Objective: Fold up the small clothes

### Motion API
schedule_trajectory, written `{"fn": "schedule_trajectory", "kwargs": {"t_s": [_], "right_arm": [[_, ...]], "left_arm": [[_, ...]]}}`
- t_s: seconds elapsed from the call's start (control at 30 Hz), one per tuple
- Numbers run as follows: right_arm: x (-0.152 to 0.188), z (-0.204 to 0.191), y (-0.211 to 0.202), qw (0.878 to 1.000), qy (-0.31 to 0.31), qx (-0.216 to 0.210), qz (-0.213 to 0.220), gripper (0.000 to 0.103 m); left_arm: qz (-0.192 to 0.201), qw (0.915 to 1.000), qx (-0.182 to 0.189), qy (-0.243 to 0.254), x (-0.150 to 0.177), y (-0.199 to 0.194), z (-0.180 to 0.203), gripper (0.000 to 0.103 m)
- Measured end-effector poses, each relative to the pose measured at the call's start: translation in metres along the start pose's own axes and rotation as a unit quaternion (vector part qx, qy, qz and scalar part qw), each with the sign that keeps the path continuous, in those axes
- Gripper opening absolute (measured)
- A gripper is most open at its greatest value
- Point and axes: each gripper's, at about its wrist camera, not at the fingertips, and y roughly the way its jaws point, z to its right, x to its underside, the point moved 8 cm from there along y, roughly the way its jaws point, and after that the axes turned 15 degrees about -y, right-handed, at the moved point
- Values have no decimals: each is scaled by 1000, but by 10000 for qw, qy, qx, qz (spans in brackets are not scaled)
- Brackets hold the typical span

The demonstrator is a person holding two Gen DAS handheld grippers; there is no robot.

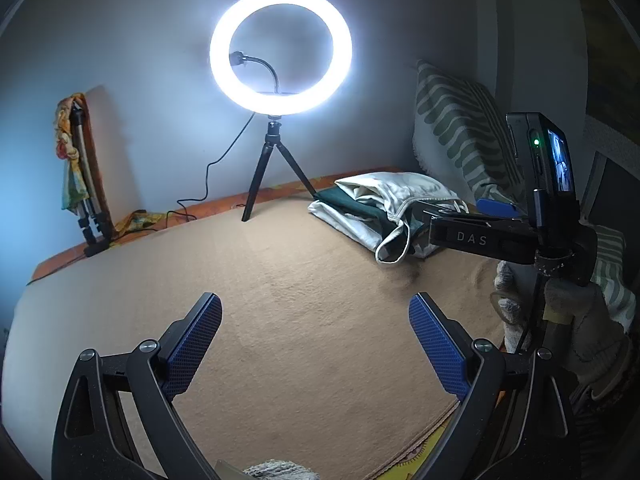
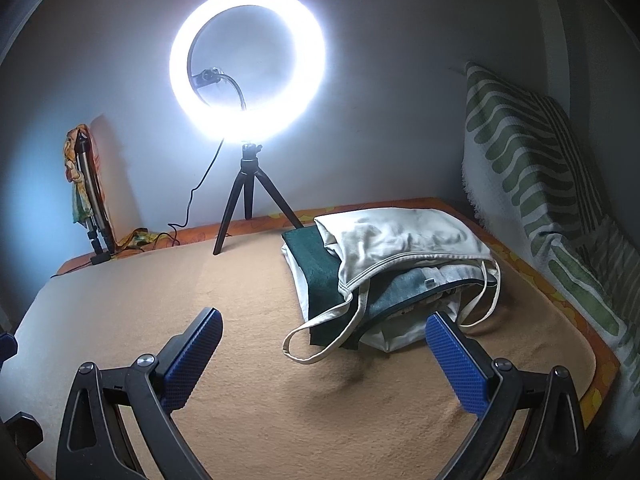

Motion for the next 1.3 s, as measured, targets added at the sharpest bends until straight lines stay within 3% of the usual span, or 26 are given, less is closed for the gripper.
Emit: {"fn": "schedule_trajectory", "kwargs": {"t_s": [1.3], "right_arm": [[-1,-11,5,9999,-33,-123,24,103]], "left_arm": [[111,9999,-31,118,-5,-5,1,95]]}}
